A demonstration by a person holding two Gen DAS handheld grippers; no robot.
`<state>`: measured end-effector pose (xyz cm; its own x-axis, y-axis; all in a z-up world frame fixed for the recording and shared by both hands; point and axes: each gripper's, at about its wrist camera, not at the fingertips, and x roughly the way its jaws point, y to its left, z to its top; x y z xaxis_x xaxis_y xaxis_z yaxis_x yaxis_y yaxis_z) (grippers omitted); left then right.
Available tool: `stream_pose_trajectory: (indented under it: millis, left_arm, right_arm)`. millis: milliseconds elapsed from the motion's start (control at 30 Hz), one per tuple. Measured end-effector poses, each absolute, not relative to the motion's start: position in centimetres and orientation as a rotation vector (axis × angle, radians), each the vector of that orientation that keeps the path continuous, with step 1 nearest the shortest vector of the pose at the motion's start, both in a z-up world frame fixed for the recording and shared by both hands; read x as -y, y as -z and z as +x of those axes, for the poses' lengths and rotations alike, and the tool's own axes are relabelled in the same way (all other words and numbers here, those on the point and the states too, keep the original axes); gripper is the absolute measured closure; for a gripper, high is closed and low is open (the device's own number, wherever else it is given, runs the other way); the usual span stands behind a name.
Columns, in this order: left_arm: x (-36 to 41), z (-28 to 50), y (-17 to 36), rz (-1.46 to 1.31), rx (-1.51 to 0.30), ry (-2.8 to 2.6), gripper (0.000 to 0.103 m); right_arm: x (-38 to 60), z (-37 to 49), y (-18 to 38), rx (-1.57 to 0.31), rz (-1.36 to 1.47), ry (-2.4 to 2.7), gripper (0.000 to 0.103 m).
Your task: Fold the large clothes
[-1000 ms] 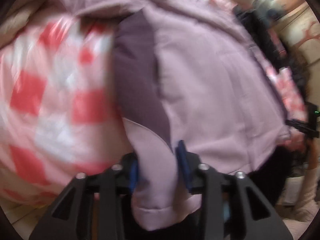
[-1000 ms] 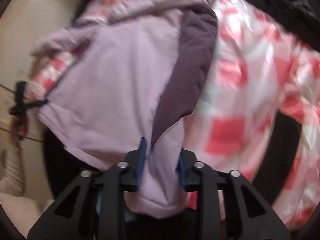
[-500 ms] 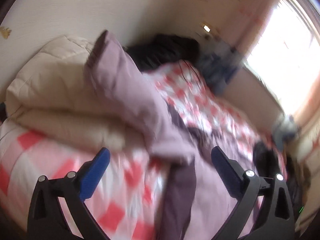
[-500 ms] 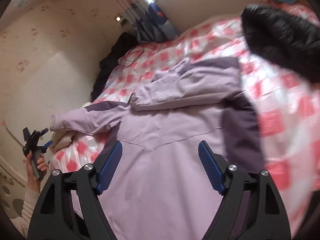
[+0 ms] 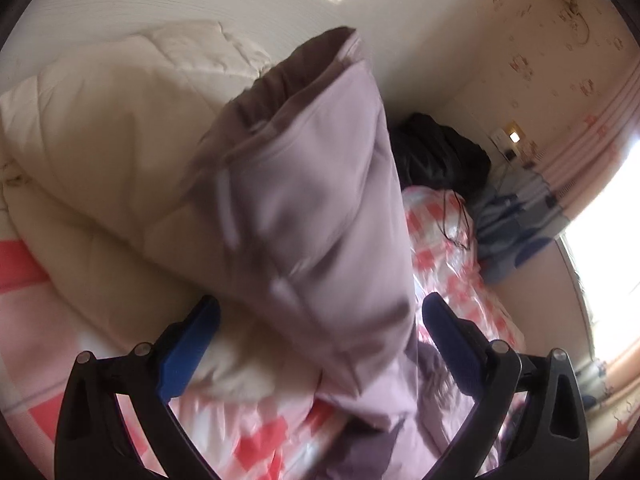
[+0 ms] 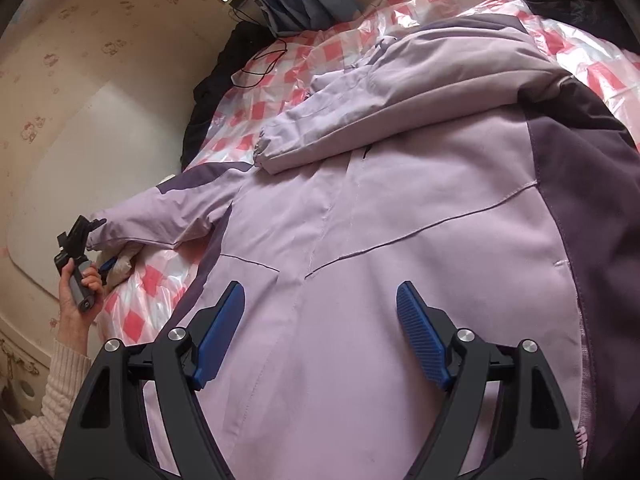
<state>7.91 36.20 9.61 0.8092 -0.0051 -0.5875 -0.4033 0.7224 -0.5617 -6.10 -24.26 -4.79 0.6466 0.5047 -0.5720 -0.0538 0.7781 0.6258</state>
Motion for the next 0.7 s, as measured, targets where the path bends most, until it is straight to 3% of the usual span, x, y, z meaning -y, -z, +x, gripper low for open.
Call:
stream_pose_trajectory:
  millis: [233, 267, 300, 400, 500, 700]
  left_arm:
    - [-34.9, 9.2, -9.7, -0.678, -0.569, -0.327, 0.006]
    - [-35.2, 9.0, -9.7, -0.683, -0.551, -0.325, 0.013]
    - [-35.3, 8.5, -9.9, -0.697, -0.521, -0.325, 0.03]
    - [-35.6, 7.6, -10.1, -0.723, -0.485, -0.28, 0.055]
    - [-35.8, 6.9, -10.4, -0.728, -0.46, -0.242, 0.063]
    - [-35.5, 5.5, -11.5, -0.776, -0.444, -0.248, 0.064]
  right_arm:
    - [24.5, -5.8, 5.7, -0.826, 0.641, -0.336, 0.028]
    - [24.4, -5.7, 5.9, -0.828, 0.641, -0.335, 0.028]
    - [24.4, -5.6, 5.9, -0.829, 0.642, -0.334, 0.028]
    - [24.3, -5.5, 6.1, -0.829, 0.648, -0.336, 0.028]
    - [24.3, -5.4, 6.1, -0.827, 0.658, -0.339, 0.028]
    - [24.5, -5.3, 6.0, -0.823, 0.677, -0.346, 0.028]
